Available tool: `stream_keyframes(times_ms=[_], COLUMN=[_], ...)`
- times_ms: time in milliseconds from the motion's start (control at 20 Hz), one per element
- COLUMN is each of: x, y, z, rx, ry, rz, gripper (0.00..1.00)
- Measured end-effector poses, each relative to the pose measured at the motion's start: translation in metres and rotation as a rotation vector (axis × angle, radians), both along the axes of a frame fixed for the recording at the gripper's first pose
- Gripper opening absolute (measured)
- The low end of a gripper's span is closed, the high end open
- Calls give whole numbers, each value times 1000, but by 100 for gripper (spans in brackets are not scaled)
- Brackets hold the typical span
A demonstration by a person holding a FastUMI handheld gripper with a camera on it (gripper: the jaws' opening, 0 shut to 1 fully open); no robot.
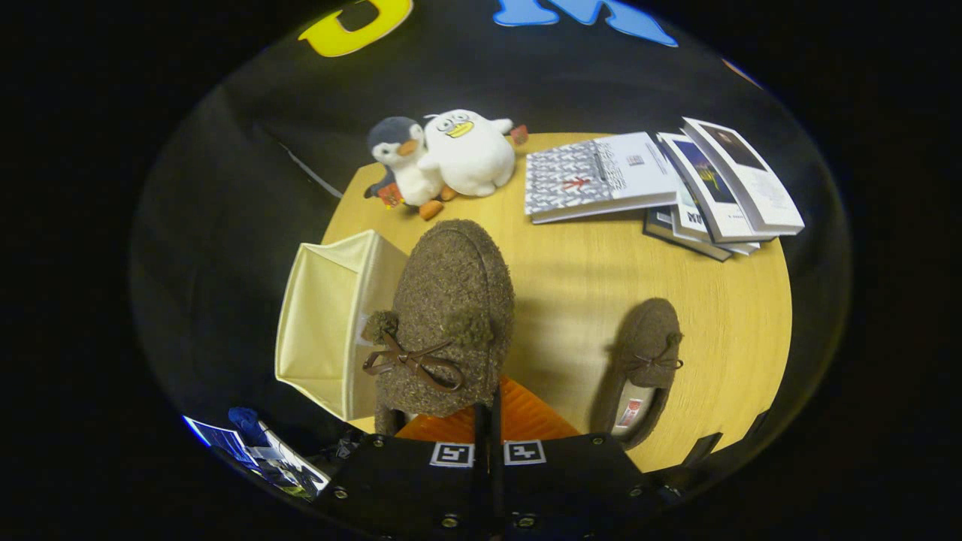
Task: Open the storage box then place both shoes into the box .Put the left shoe in first, then the right shoe, with the right side of both shoes facing outward in a uniform manner.
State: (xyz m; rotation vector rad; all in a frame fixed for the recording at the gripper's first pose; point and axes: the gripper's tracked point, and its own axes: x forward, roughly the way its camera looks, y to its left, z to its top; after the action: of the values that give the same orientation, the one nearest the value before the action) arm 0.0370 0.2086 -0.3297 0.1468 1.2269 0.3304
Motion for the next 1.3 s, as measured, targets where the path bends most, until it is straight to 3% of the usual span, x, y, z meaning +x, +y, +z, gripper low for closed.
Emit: stream_keyframes(times_ms=[200, 550, 900, 1300], x=[7, 21, 28, 32], y=[54, 148, 220, 227], z=[30, 24, -51, -149], rx=[60, 30, -77, -293], ry=[-11, -6, 75, 175], rz=[74, 217, 356, 361], gripper=[0, 0, 0, 1])
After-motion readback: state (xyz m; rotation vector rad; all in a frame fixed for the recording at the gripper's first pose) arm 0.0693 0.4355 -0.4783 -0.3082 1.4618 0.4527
